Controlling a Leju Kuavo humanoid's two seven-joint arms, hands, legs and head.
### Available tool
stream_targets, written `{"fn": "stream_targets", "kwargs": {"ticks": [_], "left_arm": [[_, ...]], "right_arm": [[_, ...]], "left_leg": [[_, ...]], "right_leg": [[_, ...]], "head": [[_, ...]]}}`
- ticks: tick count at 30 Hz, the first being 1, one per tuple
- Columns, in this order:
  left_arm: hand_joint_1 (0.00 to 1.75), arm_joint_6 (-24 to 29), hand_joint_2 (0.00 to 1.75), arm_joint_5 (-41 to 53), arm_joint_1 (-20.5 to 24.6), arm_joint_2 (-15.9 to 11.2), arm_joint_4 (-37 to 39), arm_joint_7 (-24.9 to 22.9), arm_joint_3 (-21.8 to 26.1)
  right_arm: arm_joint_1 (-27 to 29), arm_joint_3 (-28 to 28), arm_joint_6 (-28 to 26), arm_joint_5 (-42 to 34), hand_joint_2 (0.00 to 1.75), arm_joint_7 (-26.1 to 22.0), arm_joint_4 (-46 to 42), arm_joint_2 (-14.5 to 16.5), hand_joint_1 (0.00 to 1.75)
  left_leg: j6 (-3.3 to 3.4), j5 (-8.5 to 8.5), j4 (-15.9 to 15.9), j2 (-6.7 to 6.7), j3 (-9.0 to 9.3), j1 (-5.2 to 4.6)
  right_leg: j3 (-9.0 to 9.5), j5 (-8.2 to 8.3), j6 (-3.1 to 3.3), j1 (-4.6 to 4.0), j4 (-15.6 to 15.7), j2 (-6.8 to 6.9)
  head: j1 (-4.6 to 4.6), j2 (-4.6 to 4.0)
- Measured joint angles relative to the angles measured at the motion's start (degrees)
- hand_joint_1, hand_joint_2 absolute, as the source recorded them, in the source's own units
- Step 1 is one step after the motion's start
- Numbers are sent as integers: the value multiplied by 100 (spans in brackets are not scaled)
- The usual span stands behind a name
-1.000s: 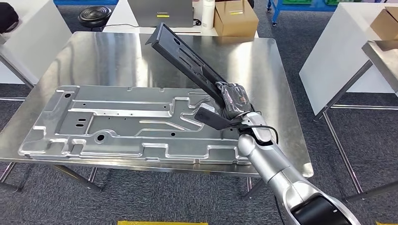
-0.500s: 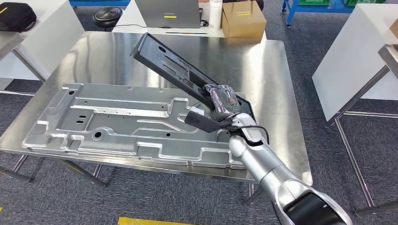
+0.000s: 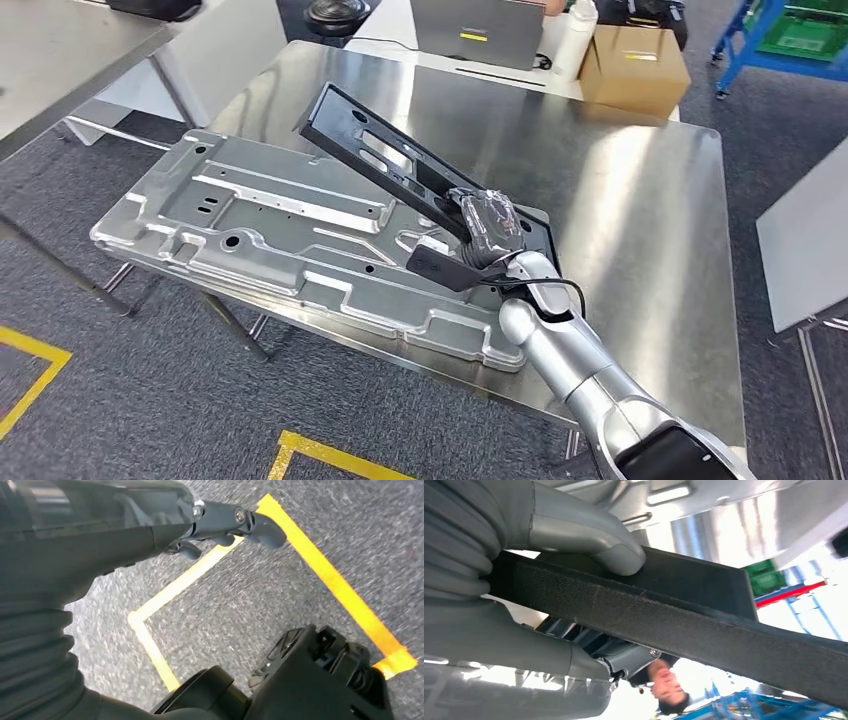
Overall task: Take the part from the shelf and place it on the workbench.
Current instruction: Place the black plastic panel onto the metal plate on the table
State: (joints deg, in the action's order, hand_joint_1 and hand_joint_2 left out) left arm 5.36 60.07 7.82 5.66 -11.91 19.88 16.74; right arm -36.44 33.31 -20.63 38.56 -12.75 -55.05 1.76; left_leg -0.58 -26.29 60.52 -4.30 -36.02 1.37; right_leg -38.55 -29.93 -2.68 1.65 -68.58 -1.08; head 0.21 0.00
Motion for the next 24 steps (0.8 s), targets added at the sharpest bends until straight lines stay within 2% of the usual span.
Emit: {"fn": "stream_targets", "kwargs": {"ticks": [1,2,3,5,6,8,9,10,11,12,13,14,16,18,20,22,24], "left_arm": [[0,-4,175,9,11,1,0,-4,-1],[0,-8,175,18,22,1,0,-9,-2],[0,-12,175,27,27,0,0,-14,-2],[0,-20,175,37,20,-1,0,-19,-4],[0,-22,175,39,10,1,0,-19,-4],[0,-26,175,43,10,2,0,-24,-5],[0,-29,175,45,15,2,-1,-28,-5],[0,-33,175,44,25,0,-1,-32,-5],[0,-36,175,40,35,-1,-2,-34,-4],[0,-39,175,38,41,-2,-2,-34,-4],[0,-39,175,35,44,-3,-2,-35,-4],[0,-39,175,31,41,-7,-2,-36,-4],[0,-42,175,10,24,-16,-1,-36,-4],[0,-45,175,-22,3,-20,0,-27,-4],[0,-41,175,-55,-37,-19,0,-13,-1],[0,-32,175,-74,-76,-21,1,-12,3],[0,-24,175,-74,-88,-22,2,-16,5]], "right_arm": [[-1,1,-3,0,175,-1,-2,-4,168],[0,2,-13,1,175,-3,-7,-9,168],[3,3,-26,2,175,-9,-14,-12,168],[7,7,-85,-8,175,-16,-39,6,168],[7,6,-121,-19,175,-14,-55,24,168],[6,3,-199,-27,175,4,-85,55,168],[8,2,-235,-13,175,26,-93,59,168],[11,1,-272,22,175,63,-95,56,168],[14,1,-310,90,175,124,-95,48,168],[15,0,-346,184,175,202,-96,38,168],[11,0,-373,301,175,301,-99,28,168],[-2,1,-373,455,175,435,-110,16,168],[-99,8,-233,914,175,860,-155,-49,168],[-289,19,1,1512,175,1390,-220,-212,168],[-469,20,120,2028,175,1730,-332,-446,168],[-611,13,146,2416,175,1881,-526,-662,168],[-770,7,230,2673,175,1968,-795,-803,168]], "left_leg": [[-42,-11,31,-82,-21,9],[-88,-12,49,-151,-50,18],[-131,-3,51,-207,-80,23],[-207,36,11,-304,-104,48],[-231,35,15,-266,-104,50],[-251,-109,299,2,-207,24],[-251,-259,624,184,-338,7],[-252,-428,1023,303,-511,-1],[-252,-554,1380,360,-668,-2],[-248,-596,1586,383,-754,-3],[-244,-536,1574,388,-737,-3],[-236,-384,1328,391,-608,-3],[-212,-69,562,431,-236,-24],[-181,31,103,452,-52,-57],[-164,22,34,403,-60,-73],[-150,31,25,356,-70,-85],[-128,25,25,344,-73,-95]], "right_leg": [[151,127,-22,41,362,-161],[254,184,-34,72,601,-293],[304,173,-31,86,711,-386],[332,150,35,76,733,-320],[345,155,72,79,741,-274],[383,161,148,93,761,-186],[398,156,173,81,763,-151],[408,149,194,67,762,-115],[416,144,202,55,761,-83],[423,139,207,49,760,-55],[431,134,209,47,759,-35],[444,127,205,48,759,-22],[465,106,176,43,758,-1],[451,94,133,14,755,32],[448,101,126,-10,777,80],[485,115,127,-9,828,117],[513,132,101,-5,875,131]], "head": [[33,0],[47,0],[51,0],[18,0],[2,0],[-73,0],[-116,0],[-160,0],[-184,0],[-200,0],[-215,0],[-229,0],[-262,0],[-284,0],[-266,0],[-227,0],[-190,0]]}}
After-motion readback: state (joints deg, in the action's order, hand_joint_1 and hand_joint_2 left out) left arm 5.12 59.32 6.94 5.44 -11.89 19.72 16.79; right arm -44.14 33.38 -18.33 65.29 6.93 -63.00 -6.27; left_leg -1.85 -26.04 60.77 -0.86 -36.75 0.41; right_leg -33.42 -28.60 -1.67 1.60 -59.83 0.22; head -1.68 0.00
